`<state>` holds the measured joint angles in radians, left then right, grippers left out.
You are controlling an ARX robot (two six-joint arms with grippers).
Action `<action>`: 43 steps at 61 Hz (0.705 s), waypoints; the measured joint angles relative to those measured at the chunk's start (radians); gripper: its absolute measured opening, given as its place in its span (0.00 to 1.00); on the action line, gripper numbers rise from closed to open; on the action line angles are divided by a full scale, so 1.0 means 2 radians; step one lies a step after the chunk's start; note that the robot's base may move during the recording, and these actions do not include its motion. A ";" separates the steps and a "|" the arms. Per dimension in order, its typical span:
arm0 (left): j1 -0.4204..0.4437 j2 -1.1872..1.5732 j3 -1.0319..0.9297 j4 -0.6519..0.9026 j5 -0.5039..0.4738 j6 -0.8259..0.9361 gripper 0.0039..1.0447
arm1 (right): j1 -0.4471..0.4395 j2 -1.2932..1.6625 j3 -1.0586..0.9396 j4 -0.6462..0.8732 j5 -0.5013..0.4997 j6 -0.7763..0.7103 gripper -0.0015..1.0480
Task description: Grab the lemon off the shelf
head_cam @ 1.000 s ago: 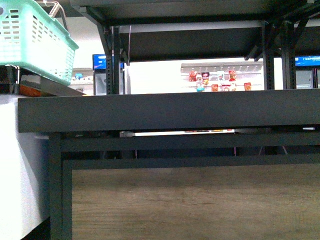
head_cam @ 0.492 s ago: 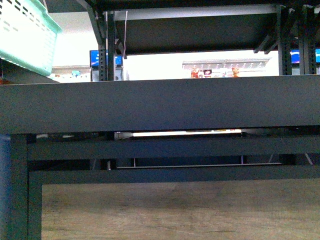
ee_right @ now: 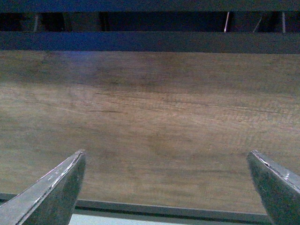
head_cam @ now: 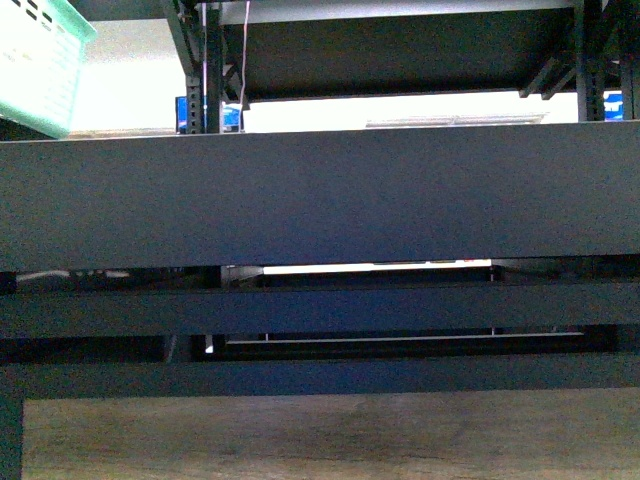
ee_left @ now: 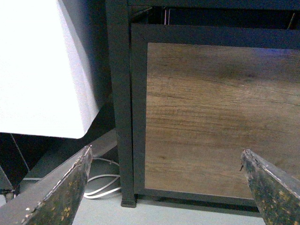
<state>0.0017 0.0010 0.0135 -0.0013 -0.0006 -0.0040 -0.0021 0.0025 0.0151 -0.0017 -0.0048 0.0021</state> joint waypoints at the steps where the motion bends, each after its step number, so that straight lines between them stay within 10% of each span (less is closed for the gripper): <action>1: 0.000 0.000 0.000 0.000 0.000 0.000 0.93 | 0.000 0.000 0.000 0.000 0.001 0.000 0.98; 43: 0.000 0.000 0.000 0.000 0.000 0.000 0.93 | 0.000 0.001 0.000 0.000 0.001 0.000 0.98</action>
<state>0.0017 0.0010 0.0135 -0.0013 -0.0002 -0.0040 -0.0021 0.0036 0.0151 -0.0017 -0.0029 0.0021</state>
